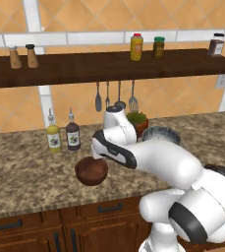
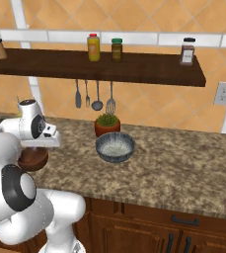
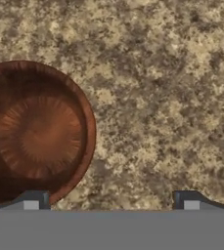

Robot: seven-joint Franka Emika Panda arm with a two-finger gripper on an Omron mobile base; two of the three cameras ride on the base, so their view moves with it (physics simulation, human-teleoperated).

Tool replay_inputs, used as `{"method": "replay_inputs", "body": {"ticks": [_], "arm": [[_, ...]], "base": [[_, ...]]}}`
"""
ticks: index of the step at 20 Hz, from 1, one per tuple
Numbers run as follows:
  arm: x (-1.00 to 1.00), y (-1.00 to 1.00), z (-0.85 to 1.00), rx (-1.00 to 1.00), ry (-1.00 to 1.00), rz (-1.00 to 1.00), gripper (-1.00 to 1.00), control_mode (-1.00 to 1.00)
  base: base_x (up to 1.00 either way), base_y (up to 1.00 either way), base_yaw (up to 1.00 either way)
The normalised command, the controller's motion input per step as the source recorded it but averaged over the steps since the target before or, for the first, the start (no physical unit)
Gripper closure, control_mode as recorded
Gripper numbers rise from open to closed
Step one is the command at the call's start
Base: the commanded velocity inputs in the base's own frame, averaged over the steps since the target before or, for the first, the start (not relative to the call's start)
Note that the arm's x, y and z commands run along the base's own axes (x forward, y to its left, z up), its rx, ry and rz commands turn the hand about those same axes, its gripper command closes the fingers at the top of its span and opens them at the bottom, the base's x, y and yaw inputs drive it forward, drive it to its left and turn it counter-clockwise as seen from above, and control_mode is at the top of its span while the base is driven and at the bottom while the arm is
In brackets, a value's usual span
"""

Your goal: Pick up the bowls on the counter and stack them on top of one another in the open cabinet. Place the smaller bowl on top of the larger bowl.

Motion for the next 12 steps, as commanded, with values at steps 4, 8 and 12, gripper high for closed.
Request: {"method": "replay_inputs", "body": {"ticks": [4,8,12], "arm": [[0.31,0.12,-0.19,0.0,0.01,0.02,-1.0,-1.0],[0.02,0.19,-0.26,0.0,0.0,0.01,-1.0,-1.0],[-0.02,0.12,-0.29,0.0,0.0,0.03,-1.0,-1.0]], "base": [[0.0,0.0,0.0],[0.0,0.0,0.0],[0.0,0.0,0.0]]}}
